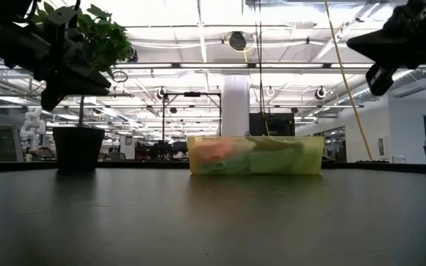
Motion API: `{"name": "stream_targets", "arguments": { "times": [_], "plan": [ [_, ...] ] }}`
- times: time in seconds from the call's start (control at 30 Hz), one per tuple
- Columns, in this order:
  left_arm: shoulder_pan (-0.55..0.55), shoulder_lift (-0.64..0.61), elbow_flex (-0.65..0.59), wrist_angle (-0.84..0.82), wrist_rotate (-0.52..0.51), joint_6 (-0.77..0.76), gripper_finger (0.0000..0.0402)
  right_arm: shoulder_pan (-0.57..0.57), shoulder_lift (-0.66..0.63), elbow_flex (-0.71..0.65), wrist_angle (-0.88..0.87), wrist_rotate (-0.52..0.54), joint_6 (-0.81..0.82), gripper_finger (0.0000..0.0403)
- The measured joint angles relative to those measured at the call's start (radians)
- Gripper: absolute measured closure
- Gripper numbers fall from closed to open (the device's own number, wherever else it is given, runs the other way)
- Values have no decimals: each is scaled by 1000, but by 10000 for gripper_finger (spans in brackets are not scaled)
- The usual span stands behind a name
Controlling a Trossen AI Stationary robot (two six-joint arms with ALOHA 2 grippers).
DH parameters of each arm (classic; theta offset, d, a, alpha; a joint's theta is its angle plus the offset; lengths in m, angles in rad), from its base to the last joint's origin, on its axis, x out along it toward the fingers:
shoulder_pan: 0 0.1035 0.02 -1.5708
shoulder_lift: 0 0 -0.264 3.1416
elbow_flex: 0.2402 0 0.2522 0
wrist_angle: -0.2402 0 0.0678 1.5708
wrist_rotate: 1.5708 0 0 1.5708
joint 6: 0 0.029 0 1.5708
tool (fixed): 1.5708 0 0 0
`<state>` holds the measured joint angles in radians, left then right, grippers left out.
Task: Fold microfiber towels
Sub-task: Return to Home position
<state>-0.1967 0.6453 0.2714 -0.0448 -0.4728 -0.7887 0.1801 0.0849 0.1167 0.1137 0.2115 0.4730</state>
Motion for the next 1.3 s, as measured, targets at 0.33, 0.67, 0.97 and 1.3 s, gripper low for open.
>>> {"name": "stream_targets", "arguments": {
  "times": [0.33, 0.67, 0.97, 1.3],
  "plan": [
    [0, 0, 0, -32, 1, 0, 321, -69, -18, -97, 51, 19, -116, 403],
    [0, 1, 0, -65, 41, 2, 321, -96, -7, -99, 39, 25, -315, 403],
    [-1, 0, 0, -65, 45, 8, 321, -96, -7, -100, 24, 24, -265, 403],
    [-3, 1, 0, -43, 29, 288, 321, -96, -7, -101, 33, 23, -302, 403]
  ]
}}
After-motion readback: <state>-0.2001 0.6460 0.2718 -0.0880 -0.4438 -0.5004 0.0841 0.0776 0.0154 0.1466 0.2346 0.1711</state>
